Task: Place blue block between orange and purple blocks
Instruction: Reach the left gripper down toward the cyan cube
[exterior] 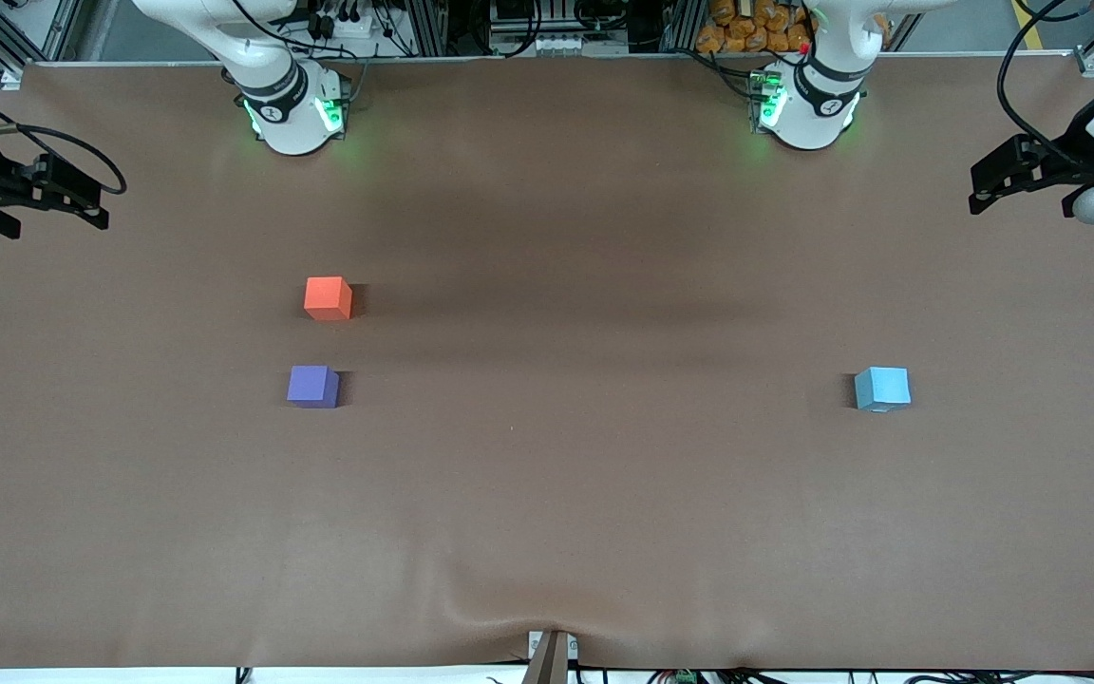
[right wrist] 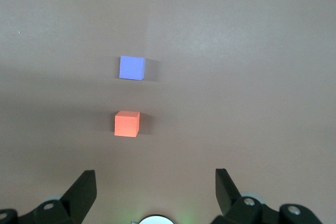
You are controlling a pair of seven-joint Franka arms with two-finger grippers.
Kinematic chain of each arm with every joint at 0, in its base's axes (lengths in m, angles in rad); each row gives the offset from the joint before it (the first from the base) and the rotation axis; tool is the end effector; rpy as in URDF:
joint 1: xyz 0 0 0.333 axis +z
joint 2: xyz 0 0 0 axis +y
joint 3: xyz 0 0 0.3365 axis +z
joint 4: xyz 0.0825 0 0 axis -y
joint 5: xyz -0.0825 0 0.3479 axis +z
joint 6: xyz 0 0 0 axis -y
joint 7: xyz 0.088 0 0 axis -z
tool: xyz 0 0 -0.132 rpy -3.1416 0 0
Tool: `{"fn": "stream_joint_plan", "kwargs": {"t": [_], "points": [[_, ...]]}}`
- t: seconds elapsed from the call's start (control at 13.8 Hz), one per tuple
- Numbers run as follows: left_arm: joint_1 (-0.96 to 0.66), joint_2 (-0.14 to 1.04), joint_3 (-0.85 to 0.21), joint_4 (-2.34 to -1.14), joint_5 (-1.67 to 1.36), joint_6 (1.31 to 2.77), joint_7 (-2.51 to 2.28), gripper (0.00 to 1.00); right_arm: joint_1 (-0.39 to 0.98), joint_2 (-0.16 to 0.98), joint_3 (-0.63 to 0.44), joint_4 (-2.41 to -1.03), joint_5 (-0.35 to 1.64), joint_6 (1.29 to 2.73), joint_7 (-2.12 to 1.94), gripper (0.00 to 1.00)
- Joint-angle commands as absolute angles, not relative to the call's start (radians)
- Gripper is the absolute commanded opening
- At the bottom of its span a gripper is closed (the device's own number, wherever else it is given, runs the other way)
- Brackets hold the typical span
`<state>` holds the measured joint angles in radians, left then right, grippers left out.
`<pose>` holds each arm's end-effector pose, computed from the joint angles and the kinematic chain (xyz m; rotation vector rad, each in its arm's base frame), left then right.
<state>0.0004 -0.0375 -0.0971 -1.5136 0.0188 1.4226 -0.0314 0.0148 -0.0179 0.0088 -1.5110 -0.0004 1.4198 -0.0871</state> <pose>0.4871 -0.0457 0.6508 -3.1133 0.0979 0.0812 0.4949 0.0117 0.6421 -3.1329 -0.1735 0.1150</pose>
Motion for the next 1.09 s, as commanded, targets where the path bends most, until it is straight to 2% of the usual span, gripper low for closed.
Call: {"fn": "stream_joint_plan", "kwargs": {"t": [0.0,0.15,0.36,0.8,1.02], "points": [[0.003,-0.025,-0.097,-1.497,0.008,1.404,-0.029,1.00,0.006,-0.043,0.015,-1.532,-0.006,1.419,-0.100,1.00],[0.006,0.000,-0.095,-1.494,0.012,1.404,-0.031,1.00,0.006,-0.043,0.015,-1.532,-0.006,1.417,-0.100,1.00],[0.006,0.115,-0.089,-1.459,0.020,1.414,-0.031,1.00,0.005,-0.043,0.015,-1.532,-0.006,1.417,-0.100,1.00],[0.043,0.291,-0.087,-1.468,0.081,1.601,-0.037,1.00,0.006,-0.043,0.015,-1.532,-0.006,1.416,-0.100,1.00],[0.058,0.340,-0.087,-1.474,0.083,1.635,-0.035,1.00,0.005,-0.043,0.015,-1.532,-0.006,1.414,-0.100,1.00]]}}
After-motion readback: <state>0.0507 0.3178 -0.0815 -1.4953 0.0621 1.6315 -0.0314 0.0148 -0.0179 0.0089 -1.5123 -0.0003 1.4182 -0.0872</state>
